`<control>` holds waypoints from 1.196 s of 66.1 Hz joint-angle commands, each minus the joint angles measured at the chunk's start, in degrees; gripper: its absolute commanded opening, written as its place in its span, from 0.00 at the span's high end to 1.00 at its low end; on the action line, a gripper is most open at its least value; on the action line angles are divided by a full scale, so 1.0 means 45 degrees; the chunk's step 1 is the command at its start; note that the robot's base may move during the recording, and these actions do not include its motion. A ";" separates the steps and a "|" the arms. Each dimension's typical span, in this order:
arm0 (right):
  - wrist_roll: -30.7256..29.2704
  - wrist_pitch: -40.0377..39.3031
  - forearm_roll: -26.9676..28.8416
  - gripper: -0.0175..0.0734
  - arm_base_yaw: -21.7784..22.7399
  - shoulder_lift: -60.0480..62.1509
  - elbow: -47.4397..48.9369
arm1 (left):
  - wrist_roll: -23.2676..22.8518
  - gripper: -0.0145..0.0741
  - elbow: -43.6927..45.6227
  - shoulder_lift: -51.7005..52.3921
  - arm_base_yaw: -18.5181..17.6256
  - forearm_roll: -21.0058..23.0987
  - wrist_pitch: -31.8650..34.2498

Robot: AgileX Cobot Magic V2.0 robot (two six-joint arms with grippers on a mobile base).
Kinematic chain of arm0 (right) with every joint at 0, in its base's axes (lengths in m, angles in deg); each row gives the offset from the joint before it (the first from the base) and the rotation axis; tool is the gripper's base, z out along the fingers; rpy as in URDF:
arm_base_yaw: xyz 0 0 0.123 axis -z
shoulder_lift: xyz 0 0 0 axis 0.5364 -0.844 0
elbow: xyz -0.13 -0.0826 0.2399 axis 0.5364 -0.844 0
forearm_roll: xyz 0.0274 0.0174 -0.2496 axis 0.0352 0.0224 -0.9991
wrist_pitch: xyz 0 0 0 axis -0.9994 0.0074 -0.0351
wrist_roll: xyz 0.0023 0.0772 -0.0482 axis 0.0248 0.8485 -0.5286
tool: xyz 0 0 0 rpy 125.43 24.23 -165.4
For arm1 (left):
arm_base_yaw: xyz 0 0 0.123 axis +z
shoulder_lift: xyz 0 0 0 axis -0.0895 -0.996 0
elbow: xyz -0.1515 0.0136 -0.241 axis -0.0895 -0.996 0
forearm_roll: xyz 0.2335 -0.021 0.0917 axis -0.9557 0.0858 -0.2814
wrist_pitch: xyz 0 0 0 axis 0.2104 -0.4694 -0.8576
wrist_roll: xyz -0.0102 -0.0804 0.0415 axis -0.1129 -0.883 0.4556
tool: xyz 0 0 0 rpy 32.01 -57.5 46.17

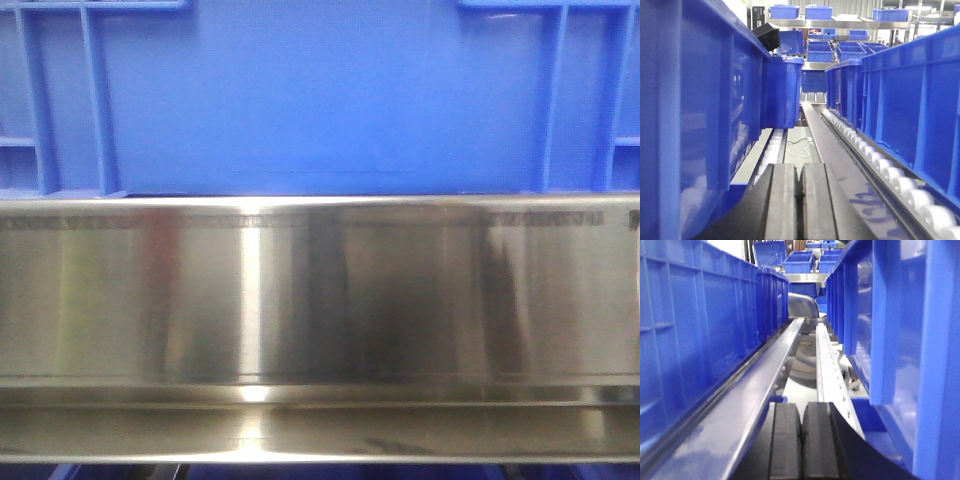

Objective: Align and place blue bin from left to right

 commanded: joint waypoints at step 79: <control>-0.0043 0.4365 0.0517 0.17 -0.0036 -0.5593 1.1194 | 0.0117 0.17 1.2017 -0.6088 -0.0742 -0.0255 -0.6701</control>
